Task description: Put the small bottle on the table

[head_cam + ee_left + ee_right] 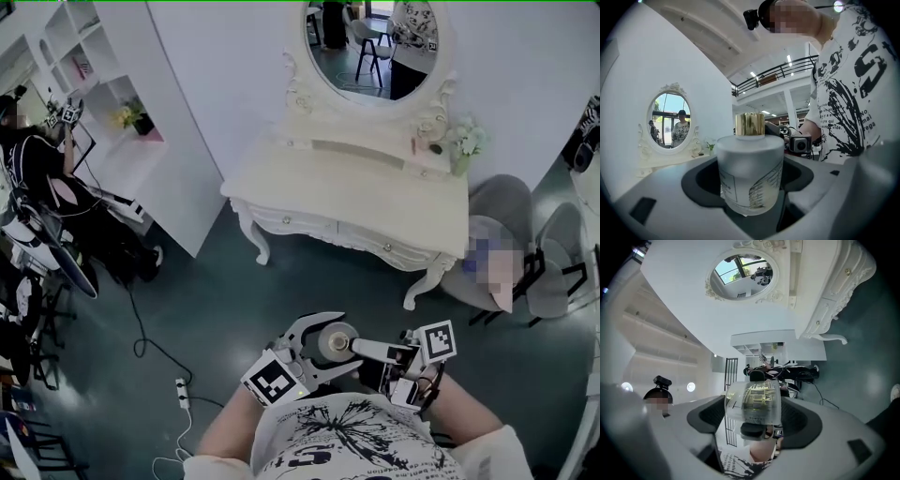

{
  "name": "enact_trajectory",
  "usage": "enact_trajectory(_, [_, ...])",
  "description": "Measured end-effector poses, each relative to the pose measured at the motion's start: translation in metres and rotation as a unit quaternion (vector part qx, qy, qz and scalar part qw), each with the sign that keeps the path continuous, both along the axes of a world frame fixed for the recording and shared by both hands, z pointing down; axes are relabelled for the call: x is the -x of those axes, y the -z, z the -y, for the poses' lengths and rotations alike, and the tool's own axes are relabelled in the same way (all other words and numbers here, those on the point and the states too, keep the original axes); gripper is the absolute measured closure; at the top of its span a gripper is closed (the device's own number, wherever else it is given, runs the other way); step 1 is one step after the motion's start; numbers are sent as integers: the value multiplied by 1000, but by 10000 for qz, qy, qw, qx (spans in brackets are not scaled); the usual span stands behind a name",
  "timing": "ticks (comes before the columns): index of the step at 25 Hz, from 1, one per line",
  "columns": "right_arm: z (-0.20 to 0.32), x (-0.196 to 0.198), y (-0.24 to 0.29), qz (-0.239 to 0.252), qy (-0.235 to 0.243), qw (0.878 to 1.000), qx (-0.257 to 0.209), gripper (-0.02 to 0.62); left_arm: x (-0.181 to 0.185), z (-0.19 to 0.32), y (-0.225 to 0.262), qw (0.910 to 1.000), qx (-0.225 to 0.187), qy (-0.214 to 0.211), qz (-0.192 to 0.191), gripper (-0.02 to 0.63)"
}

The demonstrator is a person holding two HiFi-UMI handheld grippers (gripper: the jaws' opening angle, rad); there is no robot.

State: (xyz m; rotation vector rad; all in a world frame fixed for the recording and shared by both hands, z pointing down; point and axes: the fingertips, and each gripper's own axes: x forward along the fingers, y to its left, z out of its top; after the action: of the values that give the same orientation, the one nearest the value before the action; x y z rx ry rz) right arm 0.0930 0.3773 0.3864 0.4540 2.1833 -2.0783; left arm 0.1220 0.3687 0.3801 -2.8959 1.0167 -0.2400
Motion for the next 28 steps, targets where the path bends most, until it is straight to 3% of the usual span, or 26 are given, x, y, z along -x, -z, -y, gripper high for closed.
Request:
enact_trajectory(5, [36,56,4,18,-202,9998,0,227,56,35,6,9998,-17,-191,13,256])
enact_trajectory(10, [75,89,4,-34,-258,9997,25,227,88,74,6,9996,33,-262,-14,256])
enact_trajectory(17, [157,106,-5,-49,-127,9999,45,227,104,157,-4,9998,68,-183,-49,256])
enact_trajectory(28, [334,106,-11,-90,175,9998,-27,227,106,336,-7,9998,19,175,-59,256])
